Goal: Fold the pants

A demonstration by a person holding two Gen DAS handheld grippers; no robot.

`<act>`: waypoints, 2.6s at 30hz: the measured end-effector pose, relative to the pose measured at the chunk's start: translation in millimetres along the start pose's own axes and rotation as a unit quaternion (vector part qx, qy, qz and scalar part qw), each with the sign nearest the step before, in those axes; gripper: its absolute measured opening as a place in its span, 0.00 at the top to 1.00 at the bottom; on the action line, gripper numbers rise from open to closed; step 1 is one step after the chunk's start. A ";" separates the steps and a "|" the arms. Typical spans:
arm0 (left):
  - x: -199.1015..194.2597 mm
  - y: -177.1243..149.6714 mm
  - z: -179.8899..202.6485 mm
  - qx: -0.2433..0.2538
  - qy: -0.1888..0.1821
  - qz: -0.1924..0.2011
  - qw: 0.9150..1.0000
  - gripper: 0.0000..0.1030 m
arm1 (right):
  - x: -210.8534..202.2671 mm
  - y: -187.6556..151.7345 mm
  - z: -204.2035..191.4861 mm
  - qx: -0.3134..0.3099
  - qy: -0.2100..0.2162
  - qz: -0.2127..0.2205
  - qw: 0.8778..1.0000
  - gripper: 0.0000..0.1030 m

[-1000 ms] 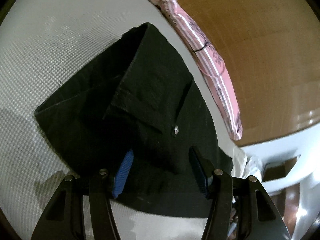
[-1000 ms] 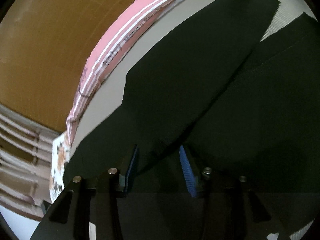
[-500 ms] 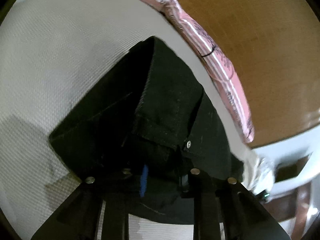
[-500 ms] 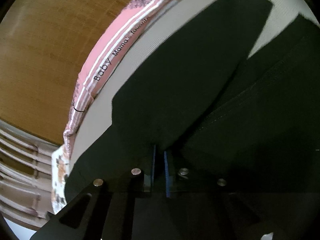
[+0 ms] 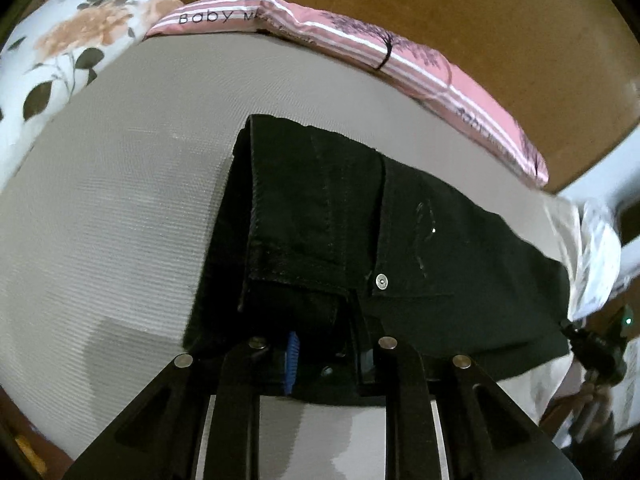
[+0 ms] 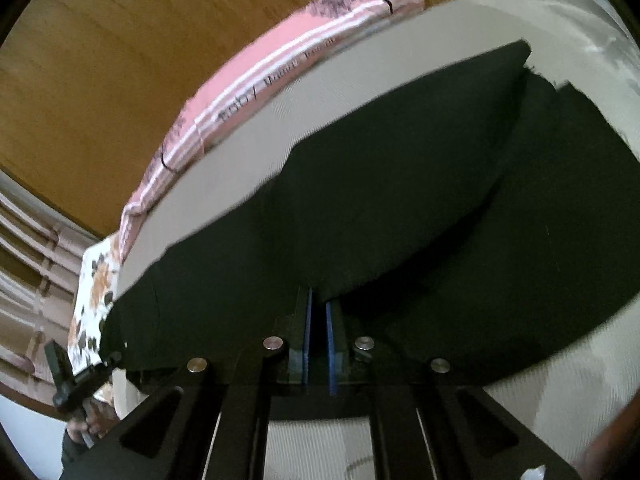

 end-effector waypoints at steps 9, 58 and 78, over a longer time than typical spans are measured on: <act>13.7 -17.2 -5.5 0.043 0.042 -0.015 0.998 0.79 | 13.5 -45.3 8.3 -0.017 -0.043 -0.061 0.997 0.95; 92.9 -111.5 368.0 0.382 -0.181 -0.059 0.904 0.58 | 15.4 134.5 81.5 0.052 -0.036 0.007 0.998 0.90; 138.3 -92.1 351.2 0.305 -0.178 -0.100 0.930 0.84 | -29.3 122.2 155.2 0.128 -0.020 0.050 0.990 0.64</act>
Point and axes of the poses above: each gripper's, at about its wrist camera, not at the fingertips, and x roughly the way its jaws point, z to its right, y to its top, the point moved 1 cm from there along x, roughly the way its jaws point, and after that the axes turned 6 degrees about z, right-handed, at the moved point
